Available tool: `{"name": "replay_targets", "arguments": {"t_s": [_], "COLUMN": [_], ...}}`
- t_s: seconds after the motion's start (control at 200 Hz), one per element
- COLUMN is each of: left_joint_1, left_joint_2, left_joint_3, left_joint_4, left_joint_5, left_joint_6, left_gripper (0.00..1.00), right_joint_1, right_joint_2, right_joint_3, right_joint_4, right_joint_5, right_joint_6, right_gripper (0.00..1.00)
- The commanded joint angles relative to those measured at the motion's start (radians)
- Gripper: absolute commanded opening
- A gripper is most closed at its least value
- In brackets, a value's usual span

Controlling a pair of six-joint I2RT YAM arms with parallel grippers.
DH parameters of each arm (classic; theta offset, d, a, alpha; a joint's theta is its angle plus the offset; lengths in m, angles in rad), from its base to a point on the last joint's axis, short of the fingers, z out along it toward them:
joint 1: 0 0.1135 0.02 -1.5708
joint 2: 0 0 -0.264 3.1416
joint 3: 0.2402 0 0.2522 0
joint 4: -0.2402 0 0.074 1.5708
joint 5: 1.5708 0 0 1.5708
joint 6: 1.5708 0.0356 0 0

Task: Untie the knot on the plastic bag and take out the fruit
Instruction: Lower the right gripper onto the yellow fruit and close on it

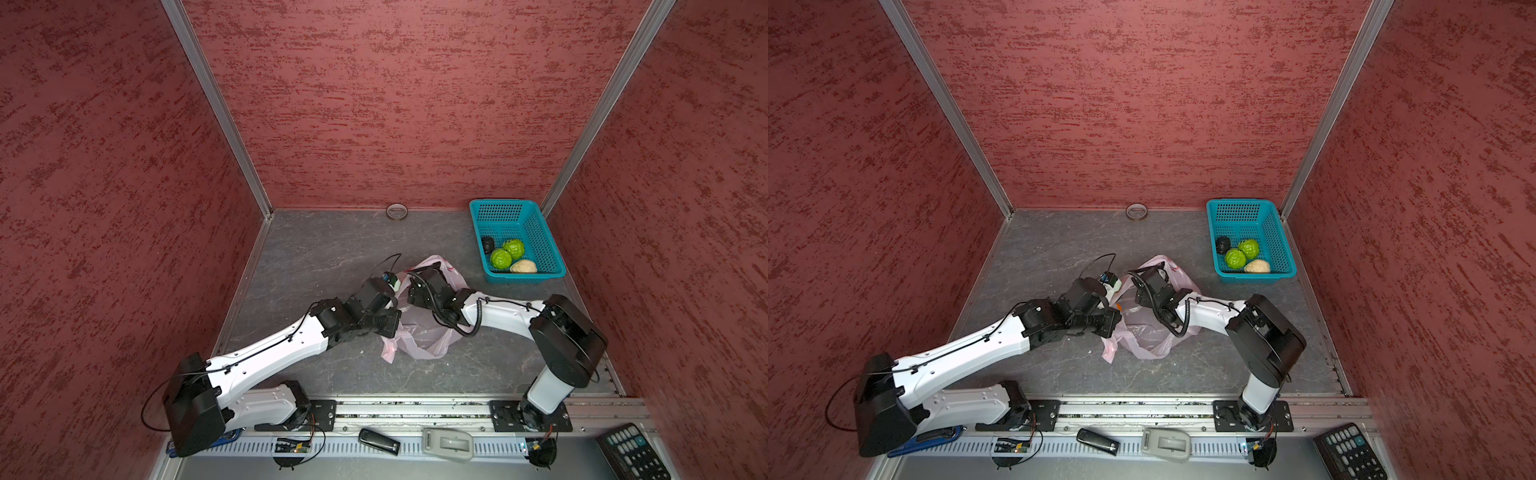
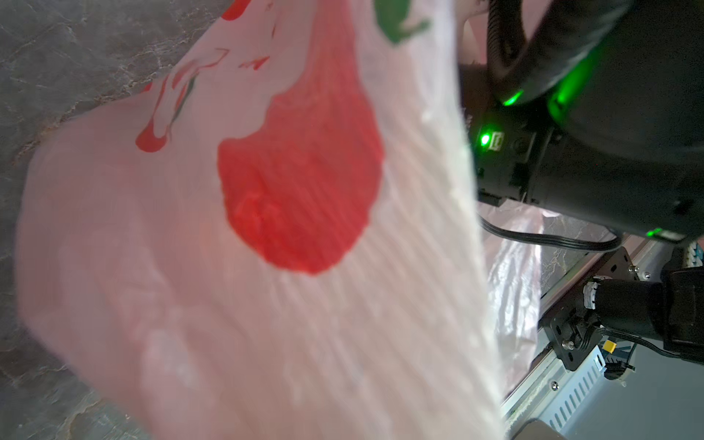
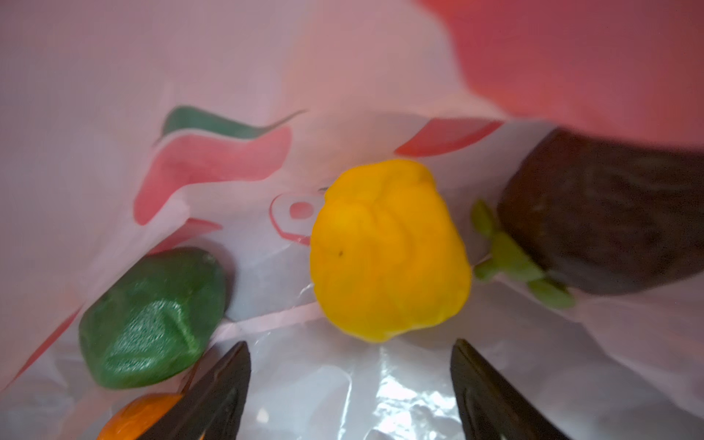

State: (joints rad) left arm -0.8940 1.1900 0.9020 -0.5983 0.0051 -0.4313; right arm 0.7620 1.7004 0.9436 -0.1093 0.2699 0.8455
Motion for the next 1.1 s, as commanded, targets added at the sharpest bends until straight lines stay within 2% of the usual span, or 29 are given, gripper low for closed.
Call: {"name": "replay_targets", "arguments": {"t_s": [0.0, 0.416, 0.746, 0.912, 1.092], "left_joint_1": [-0.007, -0.004, -0.014, -0.022, -0.022], "left_joint_2": [0.014, 0.063, 0.134, 0.120, 0.103], "left_joint_3": [0.020, 0.072, 0.129, 0.102, 0.092], "left_joint_4": [-0.002, 0.016, 0.040, 0.037, 0.029], "left_joint_5": [-0.005, 0.030, 0.133, 0.142, 0.131], "left_joint_6": [0.004, 0.023, 0.005, -0.013, -0.017], "left_gripper": [0.00, 0.00, 0.00, 0.00, 0.00], "right_joint_1": [-0.017, -0.070, -0.085, -0.099, -0.107], "right_joint_2": [-0.032, 0.041, 0.147, 0.212, 0.219], "right_joint_3": [0.009, 0.028, 0.083, 0.122, 0.120], "right_joint_4": [-0.003, 0.111, 0.199, 0.210, 0.218], "right_joint_5": [0.074, 0.068, 0.104, 0.133, 0.128], "right_joint_6": [0.014, -0.042, -0.032, -0.029, -0.038], "right_gripper": [0.86, 0.92, 0.93, 0.81, 0.65]}}
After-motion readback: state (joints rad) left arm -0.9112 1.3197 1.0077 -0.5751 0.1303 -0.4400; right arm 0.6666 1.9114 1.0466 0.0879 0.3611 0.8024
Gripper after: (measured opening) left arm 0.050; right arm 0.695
